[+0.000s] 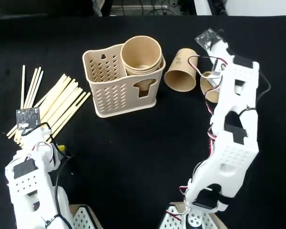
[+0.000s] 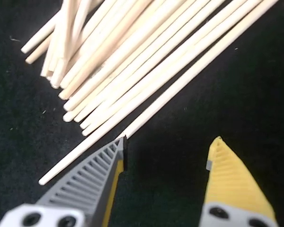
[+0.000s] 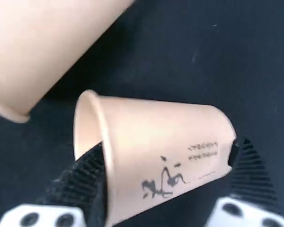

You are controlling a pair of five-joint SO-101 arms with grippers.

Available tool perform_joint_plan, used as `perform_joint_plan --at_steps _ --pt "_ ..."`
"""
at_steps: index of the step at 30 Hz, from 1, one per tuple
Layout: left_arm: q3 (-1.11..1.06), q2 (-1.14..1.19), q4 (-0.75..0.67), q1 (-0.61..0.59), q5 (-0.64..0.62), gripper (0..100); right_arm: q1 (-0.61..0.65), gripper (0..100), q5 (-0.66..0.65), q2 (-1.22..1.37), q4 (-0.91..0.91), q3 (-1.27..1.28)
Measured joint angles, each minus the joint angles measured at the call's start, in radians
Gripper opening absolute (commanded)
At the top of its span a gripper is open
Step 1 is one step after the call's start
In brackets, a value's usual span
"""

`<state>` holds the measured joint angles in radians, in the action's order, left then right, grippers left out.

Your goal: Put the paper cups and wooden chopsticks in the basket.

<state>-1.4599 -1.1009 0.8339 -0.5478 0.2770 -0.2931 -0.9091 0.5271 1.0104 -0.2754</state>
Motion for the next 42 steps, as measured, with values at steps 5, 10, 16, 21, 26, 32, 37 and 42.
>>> perform_joint_plan --at_steps 5,10,16,21,26,32,37,42 --pt "0.000 0.000 -0.005 0.017 0.000 28 -0.026 1.8 0.000 0.000 -0.057 0.009" --pt "0.000 0.000 -0.006 0.020 0.000 28 -0.051 1.2 0.072 -0.043 -0.075 0.009" --pt "0.000 0.000 -0.006 0.020 0.000 28 -0.052 1.2 0.103 -0.100 -0.031 0.014" --pt "0.000 0.000 -0.006 0.020 0.000 28 -0.054 1.2 0.193 -0.183 0.035 0.014" --pt "0.000 0.000 -0.006 0.020 0.000 28 -0.048 1.2 0.287 -0.330 0.112 0.014" --pt "0.000 0.000 -0.006 0.020 0.000 28 0.054 1.2 0.379 -0.577 0.212 0.014" --pt "0.000 0.000 -0.006 0.020 0.000 28 0.255 1.1 0.430 -0.781 0.282 0.014" --pt "-0.003 0.000 -0.006 0.020 0.000 28 0.434 1.1 0.485 -0.887 0.292 0.014"
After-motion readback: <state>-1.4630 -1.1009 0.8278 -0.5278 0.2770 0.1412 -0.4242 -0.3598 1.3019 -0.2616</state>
